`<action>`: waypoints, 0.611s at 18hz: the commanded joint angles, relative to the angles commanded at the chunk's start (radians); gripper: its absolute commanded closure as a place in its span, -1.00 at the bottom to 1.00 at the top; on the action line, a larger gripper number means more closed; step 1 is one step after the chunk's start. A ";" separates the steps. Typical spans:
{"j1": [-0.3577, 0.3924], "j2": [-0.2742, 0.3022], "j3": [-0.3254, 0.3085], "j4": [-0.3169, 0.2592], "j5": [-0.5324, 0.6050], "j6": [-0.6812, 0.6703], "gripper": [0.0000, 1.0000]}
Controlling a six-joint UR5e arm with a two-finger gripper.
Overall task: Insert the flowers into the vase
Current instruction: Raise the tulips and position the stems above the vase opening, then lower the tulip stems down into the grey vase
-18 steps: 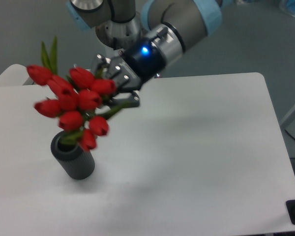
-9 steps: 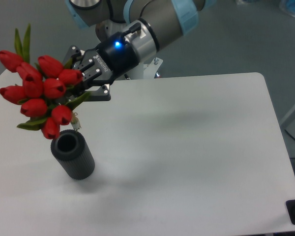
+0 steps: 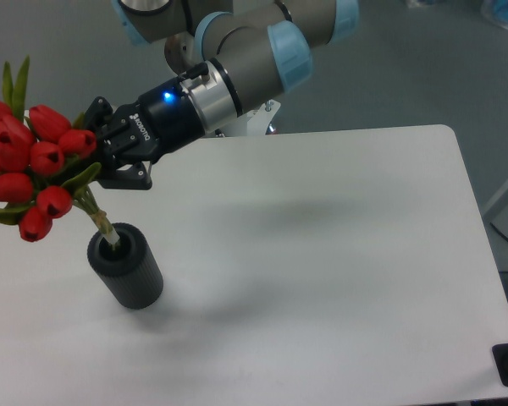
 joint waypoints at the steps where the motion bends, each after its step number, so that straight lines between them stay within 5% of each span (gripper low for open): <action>1: 0.000 -0.002 0.000 0.000 0.000 0.003 0.85; 11: 0.008 -0.028 -0.009 0.002 0.005 0.041 0.80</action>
